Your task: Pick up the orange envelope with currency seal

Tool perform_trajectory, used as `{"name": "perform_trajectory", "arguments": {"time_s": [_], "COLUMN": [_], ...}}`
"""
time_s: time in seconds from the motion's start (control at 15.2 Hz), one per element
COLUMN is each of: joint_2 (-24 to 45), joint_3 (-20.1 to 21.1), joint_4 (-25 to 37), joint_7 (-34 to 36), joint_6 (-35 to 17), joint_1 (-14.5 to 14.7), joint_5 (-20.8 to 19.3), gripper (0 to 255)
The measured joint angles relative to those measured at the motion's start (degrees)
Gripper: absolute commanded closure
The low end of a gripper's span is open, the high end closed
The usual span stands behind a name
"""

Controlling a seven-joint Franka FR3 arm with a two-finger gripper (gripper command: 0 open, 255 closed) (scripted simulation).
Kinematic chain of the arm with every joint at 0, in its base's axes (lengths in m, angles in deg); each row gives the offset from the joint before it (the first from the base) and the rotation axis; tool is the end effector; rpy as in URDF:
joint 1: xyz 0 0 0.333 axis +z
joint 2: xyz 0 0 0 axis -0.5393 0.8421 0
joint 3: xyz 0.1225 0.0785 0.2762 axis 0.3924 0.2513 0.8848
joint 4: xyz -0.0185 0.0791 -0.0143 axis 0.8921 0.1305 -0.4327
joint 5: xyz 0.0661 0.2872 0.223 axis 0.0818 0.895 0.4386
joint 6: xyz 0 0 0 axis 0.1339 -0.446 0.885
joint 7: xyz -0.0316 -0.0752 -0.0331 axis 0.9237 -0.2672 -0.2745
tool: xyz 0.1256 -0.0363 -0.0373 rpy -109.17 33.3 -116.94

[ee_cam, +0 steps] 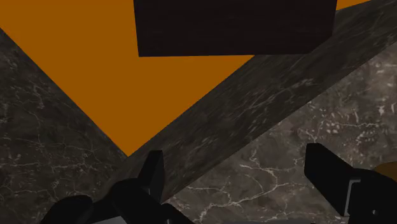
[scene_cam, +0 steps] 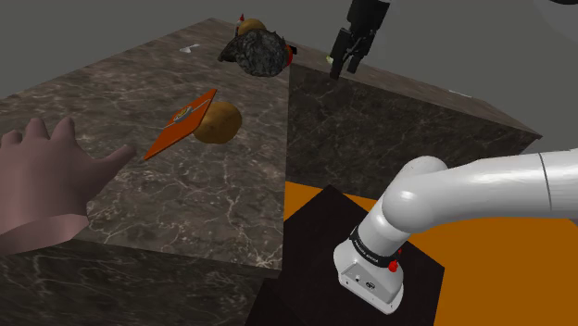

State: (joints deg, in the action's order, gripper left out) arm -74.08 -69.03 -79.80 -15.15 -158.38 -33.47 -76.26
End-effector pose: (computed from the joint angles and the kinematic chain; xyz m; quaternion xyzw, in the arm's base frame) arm 0.2707 -0.0218 0.5990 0.9991 0.0126 0.0119 0.0390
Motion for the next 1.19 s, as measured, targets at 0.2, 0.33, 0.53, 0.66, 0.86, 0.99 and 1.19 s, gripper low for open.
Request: {"name": "perform_trajectory", "arguments": {"time_s": [0.2,0.33,0.53,0.66,0.86,0.99,1.19], "joint_2": [-1.33,-3.21,-5.38,-6.82,-8.87,-9.1,-8.33], "joint_3": [0.33,1.43,2.52,3.9,5.84,7.69,11.2], "joint_4": [-1.85,-5.48,-10.34,-13.52,-17.59,-20.27,-22.39], "joint_7": [2.21,6.06,11.21,14.93,20.0,23.19,28.29], "joint_6": [-1.05,-3.67,-8.29,-11.66,-16.64,-21.33,-28.29], "joint_1": [-0.02,0.14,0.28,0.66,1.34,2.0,3.41], "joint_5": [2.17,5.84,11.33,15.37,21.38,25.65,32.39], "gripper": [0,0,0,0,0,0,0]}}
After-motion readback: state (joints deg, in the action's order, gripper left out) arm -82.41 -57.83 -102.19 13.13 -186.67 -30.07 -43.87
